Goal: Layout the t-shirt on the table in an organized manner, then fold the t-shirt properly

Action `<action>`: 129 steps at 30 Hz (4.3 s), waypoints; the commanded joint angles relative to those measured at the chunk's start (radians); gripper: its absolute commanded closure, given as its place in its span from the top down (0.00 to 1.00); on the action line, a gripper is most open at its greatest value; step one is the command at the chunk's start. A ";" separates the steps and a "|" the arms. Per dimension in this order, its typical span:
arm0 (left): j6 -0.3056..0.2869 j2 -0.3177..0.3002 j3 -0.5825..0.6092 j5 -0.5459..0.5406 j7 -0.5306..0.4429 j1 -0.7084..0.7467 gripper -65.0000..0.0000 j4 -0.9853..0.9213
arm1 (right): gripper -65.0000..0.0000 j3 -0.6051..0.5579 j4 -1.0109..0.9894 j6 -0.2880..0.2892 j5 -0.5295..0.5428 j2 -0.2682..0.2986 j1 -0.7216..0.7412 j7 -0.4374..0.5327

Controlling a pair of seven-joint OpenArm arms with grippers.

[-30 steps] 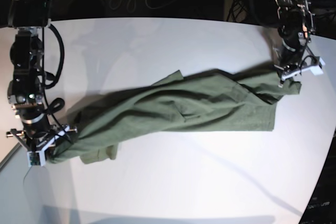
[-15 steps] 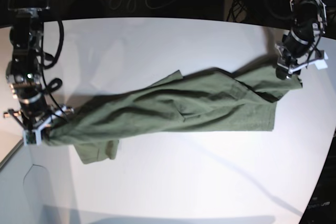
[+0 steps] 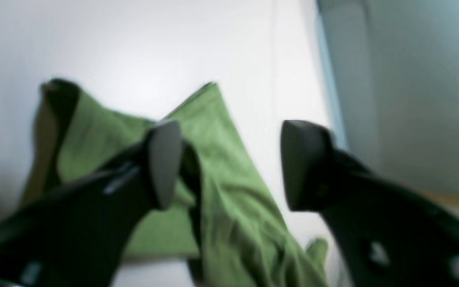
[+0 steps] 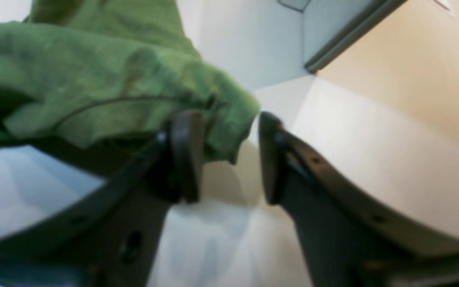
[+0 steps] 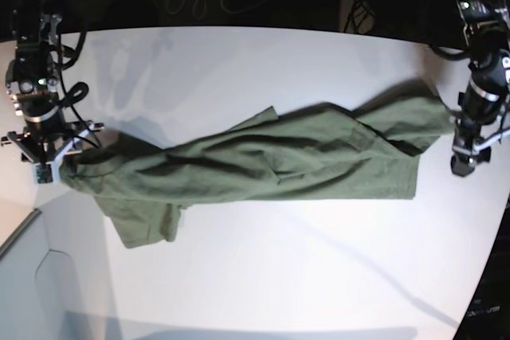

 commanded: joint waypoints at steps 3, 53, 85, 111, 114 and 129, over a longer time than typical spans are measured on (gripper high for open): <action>0.013 -0.010 0.001 0.023 0.011 -0.144 0.70 -0.155 | 0.42 0.005 0.019 -0.004 0.000 0.012 0.010 0.024; 0.010 0.006 0.501 0.565 -0.238 -0.988 0.00 -0.824 | 0.43 0.125 0.021 -0.007 0.000 0.004 0.054 0.025; 0.011 0.038 0.497 0.557 -0.238 -1.024 0.62 -1.026 | 0.43 0.096 0.094 -0.005 0.000 -0.091 -0.013 0.025; 0.011 0.105 0.503 0.565 -0.239 -0.721 0.61 -0.997 | 0.42 0.099 0.099 -0.005 0.000 -0.107 -0.095 0.027; 0.011 0.115 0.503 0.565 -0.239 -0.721 0.53 -0.999 | 0.42 0.099 0.099 -0.005 0.000 -0.107 -0.108 0.030; 0.020 0.109 0.495 0.519 -0.233 -0.487 0.00 -0.535 | 0.42 0.100 0.091 -0.005 0.000 -0.099 -0.105 0.031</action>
